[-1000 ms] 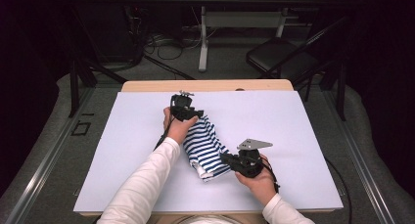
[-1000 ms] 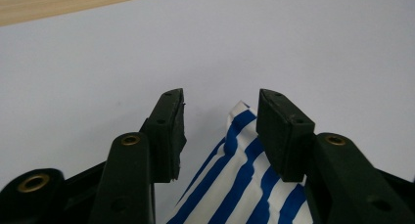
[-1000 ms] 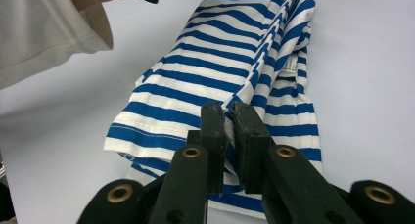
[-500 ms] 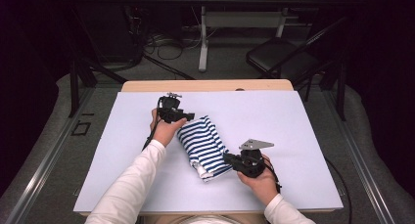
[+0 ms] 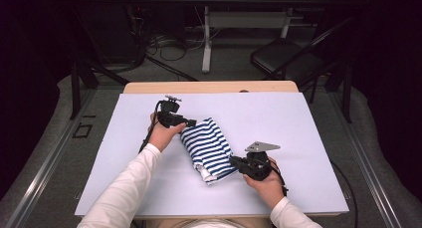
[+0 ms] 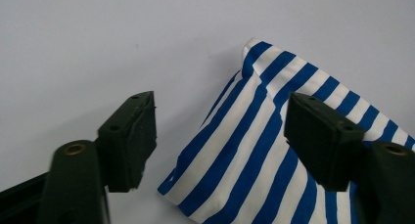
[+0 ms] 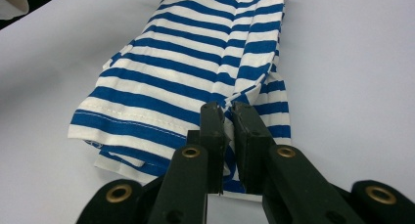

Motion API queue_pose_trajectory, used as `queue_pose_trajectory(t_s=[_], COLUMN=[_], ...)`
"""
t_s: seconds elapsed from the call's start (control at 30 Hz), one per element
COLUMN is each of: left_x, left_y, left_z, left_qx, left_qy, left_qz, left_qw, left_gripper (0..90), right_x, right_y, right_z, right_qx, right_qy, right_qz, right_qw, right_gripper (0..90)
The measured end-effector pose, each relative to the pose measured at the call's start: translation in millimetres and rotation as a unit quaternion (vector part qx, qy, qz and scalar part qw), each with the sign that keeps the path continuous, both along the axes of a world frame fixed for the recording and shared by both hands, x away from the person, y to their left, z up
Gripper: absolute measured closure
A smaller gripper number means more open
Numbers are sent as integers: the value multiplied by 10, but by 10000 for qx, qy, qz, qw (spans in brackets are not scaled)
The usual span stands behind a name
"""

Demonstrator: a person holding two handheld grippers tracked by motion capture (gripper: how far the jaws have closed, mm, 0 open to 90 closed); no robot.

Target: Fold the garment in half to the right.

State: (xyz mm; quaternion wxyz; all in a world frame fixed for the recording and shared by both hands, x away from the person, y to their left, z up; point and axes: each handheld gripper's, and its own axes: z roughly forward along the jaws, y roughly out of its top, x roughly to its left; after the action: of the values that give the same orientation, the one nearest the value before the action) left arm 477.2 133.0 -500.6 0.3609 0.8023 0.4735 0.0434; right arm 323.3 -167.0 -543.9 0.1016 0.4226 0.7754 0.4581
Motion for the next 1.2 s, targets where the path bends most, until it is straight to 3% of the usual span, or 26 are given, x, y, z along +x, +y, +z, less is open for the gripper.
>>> queue_pose_trajectory(t_s=[0.13, 0.4, 0.93, 1.2], left_x=[-1, 2, 27, 21], left_y=[0, 5, 17, 37], left_z=[-23, -49, -104, -95], left_qx=[27, 142, 202, 221], left_qy=[110, 247, 326, 382], left_qz=[-98, -299, -257, -279], left_qw=[9999, 9991, 9989, 9986], left_gripper=[162, 161, 163, 283], right_x=[4, 8, 11, 11], right_y=[-3, -4, -4, -4], right_z=[-4, -14, -29, -28], right_qx=[-33, -36, -63, -82], right_qy=[1, 27, 33, 38], right_qz=[4, -9, -7, 9], right_qw=[10000, 10000, 10000, 10000], right_gripper=[833, 833, 832, 832])
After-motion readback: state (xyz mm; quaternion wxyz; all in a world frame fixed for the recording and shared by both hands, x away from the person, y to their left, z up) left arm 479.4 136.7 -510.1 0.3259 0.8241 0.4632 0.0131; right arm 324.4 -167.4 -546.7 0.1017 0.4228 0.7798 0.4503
